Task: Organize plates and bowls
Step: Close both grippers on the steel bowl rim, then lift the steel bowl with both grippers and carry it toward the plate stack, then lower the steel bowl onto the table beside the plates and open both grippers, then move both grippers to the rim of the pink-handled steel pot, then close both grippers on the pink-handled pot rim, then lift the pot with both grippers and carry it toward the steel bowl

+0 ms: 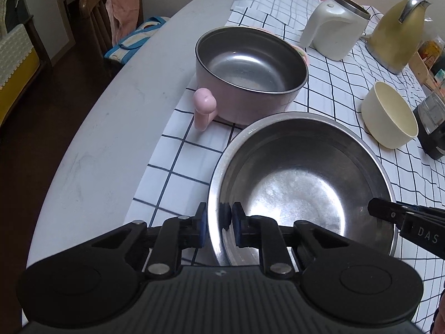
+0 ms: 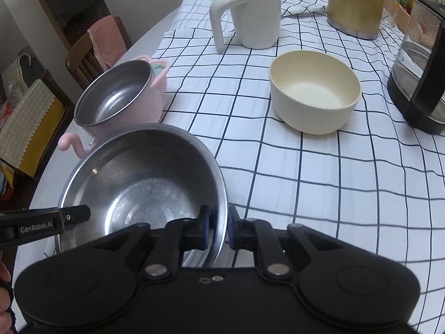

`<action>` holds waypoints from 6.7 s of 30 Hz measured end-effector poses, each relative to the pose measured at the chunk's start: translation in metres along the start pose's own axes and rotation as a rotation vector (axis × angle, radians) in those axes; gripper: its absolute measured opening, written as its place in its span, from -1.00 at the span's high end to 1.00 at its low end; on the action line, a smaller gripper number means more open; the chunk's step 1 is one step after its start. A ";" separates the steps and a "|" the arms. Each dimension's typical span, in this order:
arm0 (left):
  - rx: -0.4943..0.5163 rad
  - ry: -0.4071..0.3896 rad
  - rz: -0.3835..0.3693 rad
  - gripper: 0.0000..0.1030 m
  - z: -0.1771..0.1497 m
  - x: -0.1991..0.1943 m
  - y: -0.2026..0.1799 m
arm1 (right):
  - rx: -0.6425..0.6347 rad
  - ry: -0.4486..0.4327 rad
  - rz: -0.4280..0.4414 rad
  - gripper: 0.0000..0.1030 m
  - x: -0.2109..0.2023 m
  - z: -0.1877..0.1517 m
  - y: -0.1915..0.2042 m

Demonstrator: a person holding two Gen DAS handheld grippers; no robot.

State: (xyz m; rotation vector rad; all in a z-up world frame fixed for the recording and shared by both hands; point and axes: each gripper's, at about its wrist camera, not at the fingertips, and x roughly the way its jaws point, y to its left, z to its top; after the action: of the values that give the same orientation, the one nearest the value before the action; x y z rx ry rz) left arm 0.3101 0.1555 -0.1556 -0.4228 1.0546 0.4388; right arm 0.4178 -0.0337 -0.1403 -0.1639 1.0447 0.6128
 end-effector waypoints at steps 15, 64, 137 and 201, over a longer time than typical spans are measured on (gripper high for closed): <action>0.073 -0.047 -0.038 0.66 -0.048 -0.087 0.011 | 0.038 -0.043 0.025 0.76 -0.083 -0.046 0.020; 0.244 0.043 -0.097 0.66 -0.244 -0.127 0.045 | 0.063 0.084 0.005 0.53 -0.139 -0.262 0.057; 0.141 -0.258 0.029 -0.47 0.094 -0.087 0.010 | -0.168 -0.206 -0.032 -0.93 -0.080 0.075 0.064; 0.179 -0.027 0.095 0.89 0.091 0.017 -0.013 | -0.101 0.018 -0.029 0.76 0.036 0.091 0.075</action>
State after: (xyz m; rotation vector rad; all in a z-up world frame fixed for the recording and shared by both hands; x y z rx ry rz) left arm 0.3911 0.1954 -0.1300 -0.2083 1.0808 0.4289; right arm 0.4586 0.0796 -0.1133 -0.2726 1.0278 0.6395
